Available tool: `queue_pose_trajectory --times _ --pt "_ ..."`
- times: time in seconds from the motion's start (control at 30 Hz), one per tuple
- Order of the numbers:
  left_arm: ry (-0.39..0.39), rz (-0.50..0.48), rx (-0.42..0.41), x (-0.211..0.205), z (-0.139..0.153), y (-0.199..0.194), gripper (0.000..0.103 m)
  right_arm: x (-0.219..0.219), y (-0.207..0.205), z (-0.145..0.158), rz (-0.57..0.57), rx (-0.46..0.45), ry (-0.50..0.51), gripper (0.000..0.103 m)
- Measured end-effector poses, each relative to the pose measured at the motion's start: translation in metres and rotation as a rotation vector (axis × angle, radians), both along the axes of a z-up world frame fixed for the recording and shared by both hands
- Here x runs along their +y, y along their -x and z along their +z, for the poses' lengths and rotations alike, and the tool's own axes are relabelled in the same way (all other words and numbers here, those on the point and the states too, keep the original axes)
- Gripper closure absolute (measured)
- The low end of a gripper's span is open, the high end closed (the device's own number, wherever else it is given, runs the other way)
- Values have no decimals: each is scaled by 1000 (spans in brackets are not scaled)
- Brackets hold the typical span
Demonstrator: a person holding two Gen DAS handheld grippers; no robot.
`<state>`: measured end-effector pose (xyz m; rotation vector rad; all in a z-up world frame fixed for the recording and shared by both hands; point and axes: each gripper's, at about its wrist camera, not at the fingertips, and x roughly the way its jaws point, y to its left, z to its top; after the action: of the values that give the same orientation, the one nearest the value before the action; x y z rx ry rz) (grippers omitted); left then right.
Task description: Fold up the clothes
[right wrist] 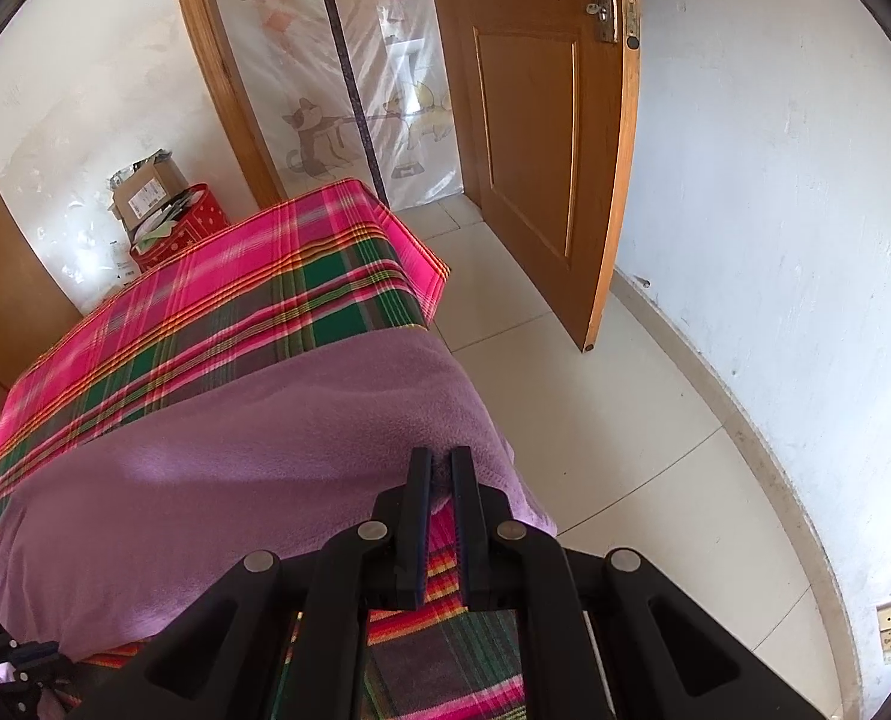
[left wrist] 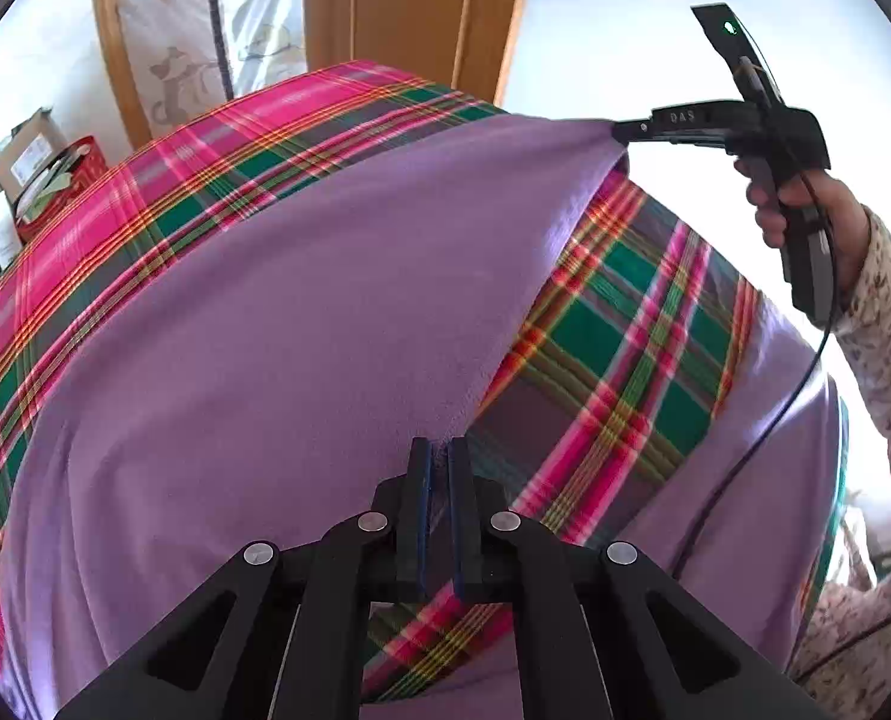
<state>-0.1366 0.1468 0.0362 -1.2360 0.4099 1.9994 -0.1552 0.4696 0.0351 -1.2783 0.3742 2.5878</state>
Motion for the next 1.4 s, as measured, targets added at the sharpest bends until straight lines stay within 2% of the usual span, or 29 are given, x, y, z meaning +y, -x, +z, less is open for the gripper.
queue_pose_trajectory --times 0.2,0.33,0.53,0.7,0.8,0.9,0.97,1.03,1.17,1.27,1.4 --pt "29 -27 -38 6 -14 -7 98 0 -5 -14 -16 -51 -12 96" --pt "20 -18 -59 2 -16 -6 98 -3 -11 -18 -17 -58 -35 96" --pt "47 -30 -51 5 -21 -10 98 -11 -13 -21 -10 -67 -99 96" --pt "40 -15 -70 2 -23 -6 95 -4 -9 -30 -34 -96 -81 94" --pt "43 9 -81 -1 -22 -6 95 -5 -11 -24 -45 -102 -100 93" --pt "18 68 -89 -9 -14 -4 88 -10 -17 -13 -60 -87 -127 93" --pt "-46 99 -98 -21 -4 -3 86 -16 -22 -2 -37 -50 -108 93" --pt "-71 127 -82 -37 8 -7 82 -25 -25 8 -9 -29 -104 93" --pt "-106 185 -40 -75 32 -19 81 -47 -34 35 49 9 -124 92" --pt "-115 286 6 -120 48 -31 81 -71 -38 55 107 41 -138 91" --pt "-152 474 13 -194 59 -48 79 -117 -44 76 221 79 -157 91"
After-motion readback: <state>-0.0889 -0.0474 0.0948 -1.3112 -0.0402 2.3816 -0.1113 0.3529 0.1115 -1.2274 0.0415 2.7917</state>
